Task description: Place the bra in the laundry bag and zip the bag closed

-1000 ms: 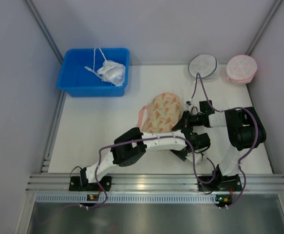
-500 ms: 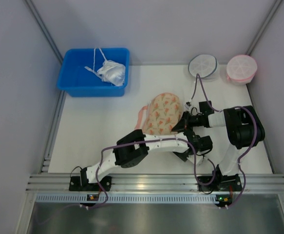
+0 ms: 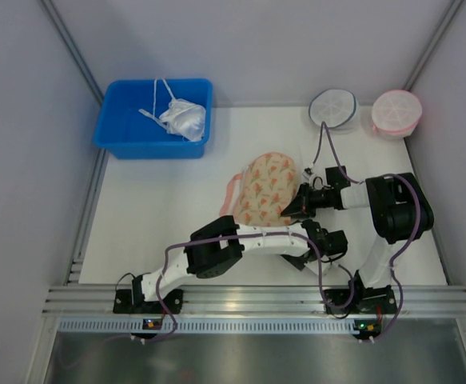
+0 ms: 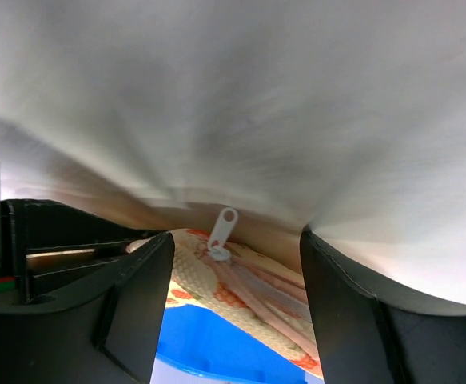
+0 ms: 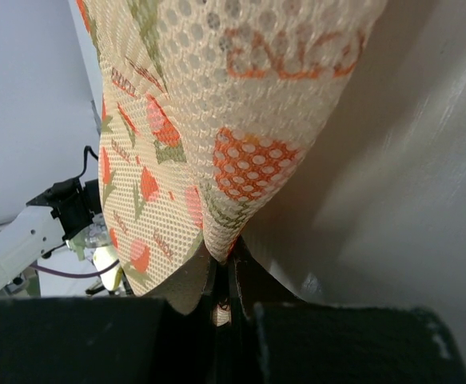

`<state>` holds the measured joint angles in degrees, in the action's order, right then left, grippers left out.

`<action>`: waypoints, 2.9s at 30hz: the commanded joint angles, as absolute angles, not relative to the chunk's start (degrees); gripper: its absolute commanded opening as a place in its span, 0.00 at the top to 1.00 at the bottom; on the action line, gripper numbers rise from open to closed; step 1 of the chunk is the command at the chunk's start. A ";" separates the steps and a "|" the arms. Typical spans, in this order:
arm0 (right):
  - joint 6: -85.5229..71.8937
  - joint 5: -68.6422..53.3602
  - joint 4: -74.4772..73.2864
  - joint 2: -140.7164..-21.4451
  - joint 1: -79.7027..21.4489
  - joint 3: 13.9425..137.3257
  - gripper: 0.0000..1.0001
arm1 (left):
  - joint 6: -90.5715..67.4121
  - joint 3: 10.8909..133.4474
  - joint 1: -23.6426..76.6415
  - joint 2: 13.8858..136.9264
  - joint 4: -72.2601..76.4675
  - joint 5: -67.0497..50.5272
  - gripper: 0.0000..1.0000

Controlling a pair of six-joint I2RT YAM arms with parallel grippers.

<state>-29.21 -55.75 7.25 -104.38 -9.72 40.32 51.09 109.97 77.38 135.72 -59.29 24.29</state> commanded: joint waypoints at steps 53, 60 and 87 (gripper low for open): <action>-17.41 -51.24 -5.44 -108.98 -9.05 54.66 1.00 | 42.37 93.70 85.69 127.72 -63.02 3.69 1.00; -14.78 -54.31 -10.71 -109.43 -9.05 60.81 0.68 | 41.48 96.76 84.20 128.05 -60.12 4.74 1.00; -4.66 -63.63 -25.14 -109.60 -5.36 50.27 0.52 | 39.46 107.75 76.82 128.94 -43.42 12.57 1.00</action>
